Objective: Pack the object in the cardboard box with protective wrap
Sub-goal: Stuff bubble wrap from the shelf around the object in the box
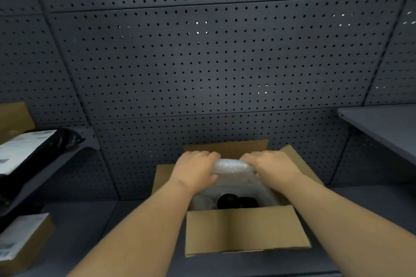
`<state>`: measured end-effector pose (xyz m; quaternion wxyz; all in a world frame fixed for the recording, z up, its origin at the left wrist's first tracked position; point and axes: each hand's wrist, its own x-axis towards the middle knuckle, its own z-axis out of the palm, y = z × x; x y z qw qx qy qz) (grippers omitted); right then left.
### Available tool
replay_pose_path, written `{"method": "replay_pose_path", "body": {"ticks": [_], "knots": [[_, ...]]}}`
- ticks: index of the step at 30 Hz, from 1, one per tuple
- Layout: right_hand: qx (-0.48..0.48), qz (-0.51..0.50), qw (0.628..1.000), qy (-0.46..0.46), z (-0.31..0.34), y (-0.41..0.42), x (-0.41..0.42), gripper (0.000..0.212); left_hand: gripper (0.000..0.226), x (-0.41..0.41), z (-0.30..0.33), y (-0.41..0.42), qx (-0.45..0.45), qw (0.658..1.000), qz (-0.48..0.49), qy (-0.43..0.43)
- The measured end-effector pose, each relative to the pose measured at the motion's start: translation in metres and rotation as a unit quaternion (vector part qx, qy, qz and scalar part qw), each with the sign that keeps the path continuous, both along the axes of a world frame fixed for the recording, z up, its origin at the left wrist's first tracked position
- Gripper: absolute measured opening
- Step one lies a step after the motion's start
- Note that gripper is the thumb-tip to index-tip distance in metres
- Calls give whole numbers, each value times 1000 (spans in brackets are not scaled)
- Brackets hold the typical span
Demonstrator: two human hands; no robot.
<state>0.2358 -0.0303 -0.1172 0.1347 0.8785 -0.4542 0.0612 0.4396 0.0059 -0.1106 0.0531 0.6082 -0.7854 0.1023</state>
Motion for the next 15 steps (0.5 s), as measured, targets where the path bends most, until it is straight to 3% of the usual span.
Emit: {"method": "replay_pose_path", "body": {"ticks": [7,15], "knots": [[68,-11,997,24,-17,-6,9,36,29,15,-29,-20,72,997,-41,7],[106,-14,992,63,-43,-13,10,34,31,15,-56,-28,120,991,-59,17]]}}
